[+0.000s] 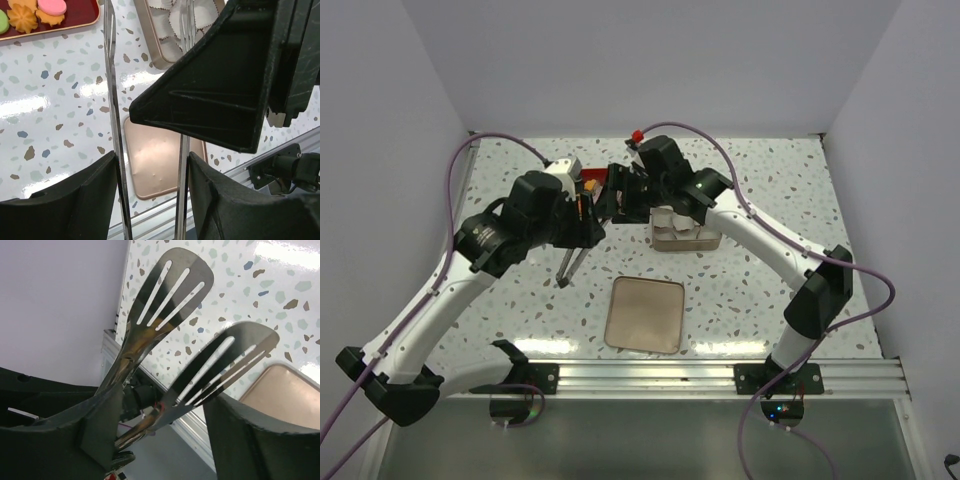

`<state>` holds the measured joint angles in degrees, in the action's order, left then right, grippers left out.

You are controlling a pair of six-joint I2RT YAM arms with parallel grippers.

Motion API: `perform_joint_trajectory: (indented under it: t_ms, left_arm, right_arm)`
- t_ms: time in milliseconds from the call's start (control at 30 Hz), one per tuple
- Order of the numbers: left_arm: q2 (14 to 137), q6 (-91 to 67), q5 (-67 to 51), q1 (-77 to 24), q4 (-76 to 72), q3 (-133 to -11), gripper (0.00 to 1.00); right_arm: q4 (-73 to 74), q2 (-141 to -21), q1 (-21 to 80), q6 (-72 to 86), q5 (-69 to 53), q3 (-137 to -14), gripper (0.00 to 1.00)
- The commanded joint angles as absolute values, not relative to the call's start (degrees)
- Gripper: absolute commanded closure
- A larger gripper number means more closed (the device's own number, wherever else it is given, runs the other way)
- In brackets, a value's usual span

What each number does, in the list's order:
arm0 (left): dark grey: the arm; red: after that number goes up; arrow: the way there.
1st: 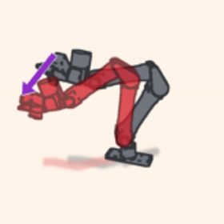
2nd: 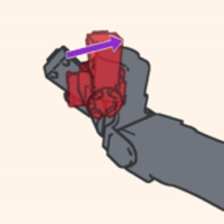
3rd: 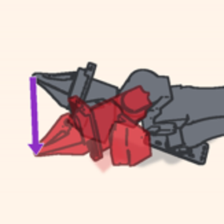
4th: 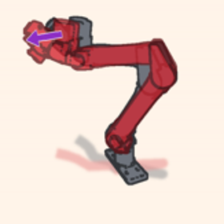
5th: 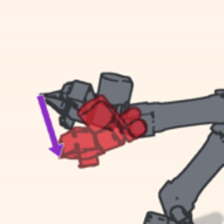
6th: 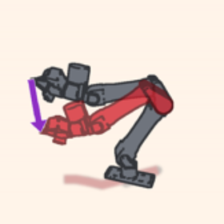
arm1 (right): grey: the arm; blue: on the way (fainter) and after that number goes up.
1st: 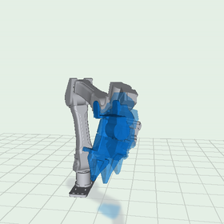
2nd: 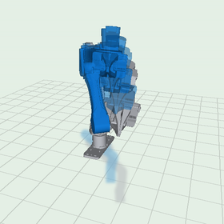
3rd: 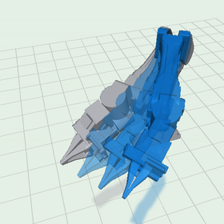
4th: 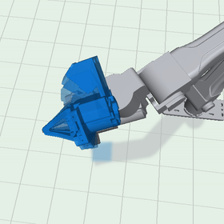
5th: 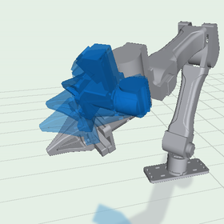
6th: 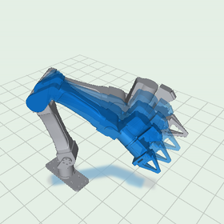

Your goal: Pack the cookies

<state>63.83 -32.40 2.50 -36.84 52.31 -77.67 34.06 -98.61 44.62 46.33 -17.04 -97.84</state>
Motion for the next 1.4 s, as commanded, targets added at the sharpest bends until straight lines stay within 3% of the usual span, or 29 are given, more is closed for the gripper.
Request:
perform_joint_trajectory:
  t_ms: [0,300,800,1367]
  left_arm:
    - [62.23,-33.31,2.02,-37.0,52.29,-79.72,0.4]
    - [62.23,-33.22,2.2,-37.0,52.91,-79.19,0.4]
    - [62.4,-33.13,4.04,-37.61,53.88,-75.5,0.3]
    - [63.02,-34.01,13.18,-38.76,57.31,-73.22,0.22]
  right_arm:
    - [30.94,-97.82,44.83,48.69,-17.05,-97.12,0.36]
    - [29.53,-97.3,45.0,51.32,-17.4,-96.94,0.59]
    - [33.57,-98.96,44.91,55.72,-18.46,-102.12,0.66]
    - [33.58,-100.81,44.91,61.34,-20.39,-105.91,0.85]
